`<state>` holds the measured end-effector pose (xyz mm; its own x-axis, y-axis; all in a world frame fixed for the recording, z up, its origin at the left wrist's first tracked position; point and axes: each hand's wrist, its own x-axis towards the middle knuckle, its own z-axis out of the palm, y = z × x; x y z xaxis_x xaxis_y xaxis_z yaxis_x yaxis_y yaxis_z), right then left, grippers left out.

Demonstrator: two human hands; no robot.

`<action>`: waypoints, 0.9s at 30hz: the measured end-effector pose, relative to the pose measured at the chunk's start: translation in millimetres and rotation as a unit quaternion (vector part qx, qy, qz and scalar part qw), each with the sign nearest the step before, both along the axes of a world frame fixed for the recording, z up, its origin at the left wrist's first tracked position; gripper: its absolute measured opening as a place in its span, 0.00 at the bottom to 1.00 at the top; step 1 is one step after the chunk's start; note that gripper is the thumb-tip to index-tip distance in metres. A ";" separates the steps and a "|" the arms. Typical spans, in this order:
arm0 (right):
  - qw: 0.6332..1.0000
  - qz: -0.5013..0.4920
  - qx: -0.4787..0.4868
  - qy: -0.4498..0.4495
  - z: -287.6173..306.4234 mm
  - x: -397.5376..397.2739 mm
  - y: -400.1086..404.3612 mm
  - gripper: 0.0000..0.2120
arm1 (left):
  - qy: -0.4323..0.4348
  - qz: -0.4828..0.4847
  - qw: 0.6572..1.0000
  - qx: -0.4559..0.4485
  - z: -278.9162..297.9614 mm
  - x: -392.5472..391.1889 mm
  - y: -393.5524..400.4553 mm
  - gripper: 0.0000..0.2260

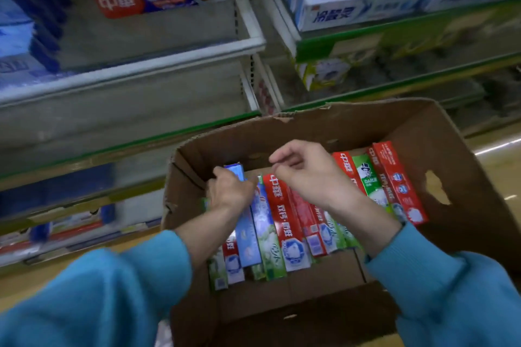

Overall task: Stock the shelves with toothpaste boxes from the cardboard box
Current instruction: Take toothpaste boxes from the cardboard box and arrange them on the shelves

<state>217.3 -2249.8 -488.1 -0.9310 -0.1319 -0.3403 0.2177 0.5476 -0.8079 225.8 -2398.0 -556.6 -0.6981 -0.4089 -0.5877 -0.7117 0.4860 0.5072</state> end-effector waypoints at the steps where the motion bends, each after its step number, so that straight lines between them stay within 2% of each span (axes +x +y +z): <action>1: 1.000 0.005 0.000 -0.005 -0.9 2.0 6.4 0.05 | -0.012 0.014 1.000 -0.022 -9.7 -6.6 2.4 0.34; 5: 0.999 0.016 -0.010 -0.026 -1.3 5.3 28.6 0.04 | -0.023 0.056 0.995 -0.083 -36.5 -27.2 3.0 0.36; 11: 0.998 0.028 -0.012 -0.055 -1.3 9.6 50.2 0.05 | -0.004 0.049 0.992 -0.119 -57.5 -33.0 0.7 0.24; 14: 0.997 0.032 -0.008 -0.071 -4.5 12.2 54.6 0.06 | 0.002 0.040 0.991 -0.128 -47.2 -29.3 3.3 0.22; 19: 0.995 0.045 0.002 -0.092 -1.5 14.7 49.2 0.06 | 0.045 -0.056 0.988 -0.139 -11.7 -10.5 -17.1 0.19; 27: 0.996 0.055 0.023 -0.073 11.0 12.2 10.7 0.05 | 0.152 -0.130 0.976 -0.084 45.3 38.9 -47.6 0.26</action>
<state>229.4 -2239.1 -477.1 -0.8521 -0.2120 -0.4785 0.2671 0.6101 -0.7459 264.7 -2445.6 -511.3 -0.9227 -0.2678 -0.2773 -0.3826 0.7249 0.5729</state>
